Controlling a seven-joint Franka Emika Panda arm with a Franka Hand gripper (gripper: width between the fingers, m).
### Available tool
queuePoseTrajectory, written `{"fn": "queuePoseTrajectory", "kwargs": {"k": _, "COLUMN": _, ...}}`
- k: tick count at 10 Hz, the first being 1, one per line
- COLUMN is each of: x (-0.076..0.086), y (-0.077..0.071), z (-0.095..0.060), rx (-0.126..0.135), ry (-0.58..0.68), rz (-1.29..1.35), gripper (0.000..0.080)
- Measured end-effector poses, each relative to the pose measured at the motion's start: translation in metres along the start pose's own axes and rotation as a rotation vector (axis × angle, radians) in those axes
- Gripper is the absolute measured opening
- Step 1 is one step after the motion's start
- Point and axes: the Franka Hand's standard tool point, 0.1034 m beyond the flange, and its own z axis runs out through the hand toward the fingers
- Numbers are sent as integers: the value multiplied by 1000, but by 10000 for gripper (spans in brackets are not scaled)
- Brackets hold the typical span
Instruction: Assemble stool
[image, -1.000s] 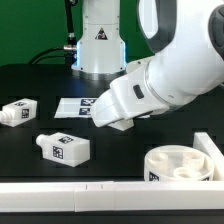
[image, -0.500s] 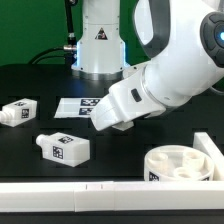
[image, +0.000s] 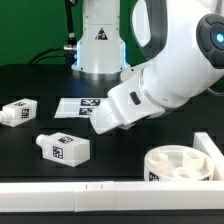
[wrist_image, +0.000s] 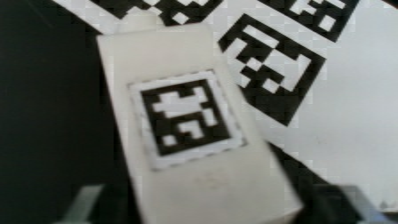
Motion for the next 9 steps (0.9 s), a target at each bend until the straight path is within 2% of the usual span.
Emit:
{"fn": "queuePoseTrajectory", "kwargs": {"k": 1, "x": 1, "y": 0, "z": -5, "rx": -3, "ry": 0, "rz": 0, "gripper": 360}}
{"fn": "queuePoseTrajectory", "kwargs": {"k": 2, "x": 3, "y": 0, "z": -17, "rx": -8, "ry": 8, "rz": 14, "gripper": 360}}
{"fn": "queuePoseTrajectory", "kwargs": {"k": 3, "x": 7, "y": -2, "z": -44, "rx": -18, "ry": 34, "rz": 67, "gripper": 360}}
{"fn": "queuePoseTrajectory", "kwargs": {"k": 4, "x": 5, "y": -6, "z": -73, "rx": 23, "ry": 43, "rz": 114, "gripper": 360}}
{"fn": "queuePoseTrajectory", "kwargs": {"k": 5, "x": 7, "y": 1, "z": -103, "rx": 78, "ry": 119, "rz": 157, "gripper": 360}}
{"fn": "queuePoseTrajectory", "kwargs": {"k": 6, "x": 5, "y": 12, "z": -109, "rx": 83, "ry": 192, "rz": 144, "gripper": 360}}
{"fn": "queuePoseTrajectory", "kwargs": {"k": 7, "x": 6, "y": 10, "z": -95, "rx": 50, "ry": 276, "rz": 46, "gripper": 360}}
{"fn": "queuePoseTrajectory", "kwargs": {"k": 8, "x": 2, "y": 8, "z": -95, "rx": 48, "ry": 326, "rz": 68, "gripper": 360}}
{"fn": "queuePoseTrajectory", "kwargs": {"k": 9, "x": 4, "y": 12, "z": -99, "rx": 35, "ry": 371, "rz": 71, "gripper": 360}}
